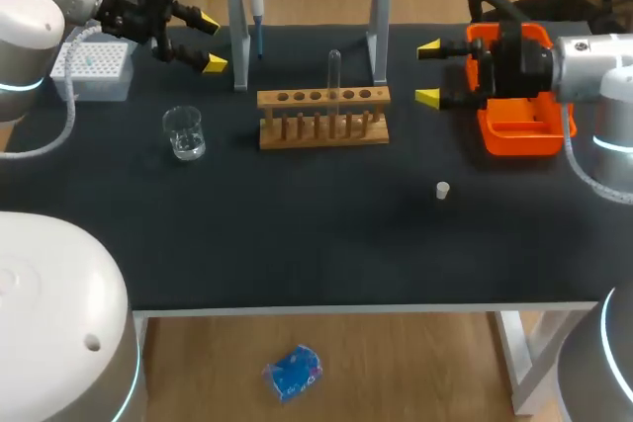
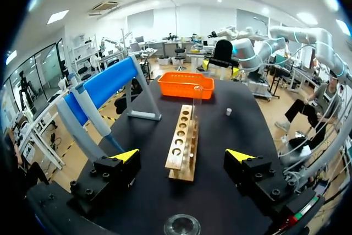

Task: Invert the test tube, pick up the pipette, mount the tip to pipette, aspirate from beaker and dispense into the tube, eject the tip, return the pipette, and cap with the stopper.

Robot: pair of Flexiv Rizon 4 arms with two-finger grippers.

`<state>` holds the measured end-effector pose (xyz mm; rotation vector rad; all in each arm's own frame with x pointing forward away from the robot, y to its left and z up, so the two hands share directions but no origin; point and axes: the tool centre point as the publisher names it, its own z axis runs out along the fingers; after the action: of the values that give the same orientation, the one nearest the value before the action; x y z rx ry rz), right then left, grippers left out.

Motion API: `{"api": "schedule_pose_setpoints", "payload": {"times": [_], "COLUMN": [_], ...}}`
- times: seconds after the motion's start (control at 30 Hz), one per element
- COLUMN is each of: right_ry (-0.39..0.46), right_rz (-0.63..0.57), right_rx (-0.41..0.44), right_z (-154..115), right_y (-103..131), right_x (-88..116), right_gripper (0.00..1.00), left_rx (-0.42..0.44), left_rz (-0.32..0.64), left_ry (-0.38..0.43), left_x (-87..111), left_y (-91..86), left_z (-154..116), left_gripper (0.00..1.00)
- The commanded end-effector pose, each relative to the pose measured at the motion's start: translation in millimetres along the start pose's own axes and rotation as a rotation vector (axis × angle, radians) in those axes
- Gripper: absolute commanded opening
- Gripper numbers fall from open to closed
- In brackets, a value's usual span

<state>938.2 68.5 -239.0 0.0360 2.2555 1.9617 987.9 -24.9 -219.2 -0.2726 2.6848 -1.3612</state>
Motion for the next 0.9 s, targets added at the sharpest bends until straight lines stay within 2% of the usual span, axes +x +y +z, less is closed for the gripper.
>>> {"api": "schedule_pose_setpoints", "payload": {"times": [0.03,0.33,0.57,0.9], "right_ry": [0.019,0.019,0.062,0.13], "right_rz": [0.0,0.0,0.06,0.061], "right_rx": [-0.003,-0.003,-0.075,-0.103], "right_z": [0,0,32,72], "right_y": [-2,-2,-16,-20], "right_x": [-5,-5,-20,-33], "right_gripper": [1.0,1.0,1.0,1.0], "left_rx": [-0.001,-0.001,-0.001,-0.001], "left_rz": [0.0,0.0,0.0,0.0], "left_ry": [0.003,0.003,0.003,0.003], "left_x": [-1.0,-1.0,-1.0,-1.0], "left_y": [-0.1,-0.1,-0.1,-0.1], "left_z": [0,0,0,0], "left_gripper": [1.0,1.0,1.0,1.0]}}
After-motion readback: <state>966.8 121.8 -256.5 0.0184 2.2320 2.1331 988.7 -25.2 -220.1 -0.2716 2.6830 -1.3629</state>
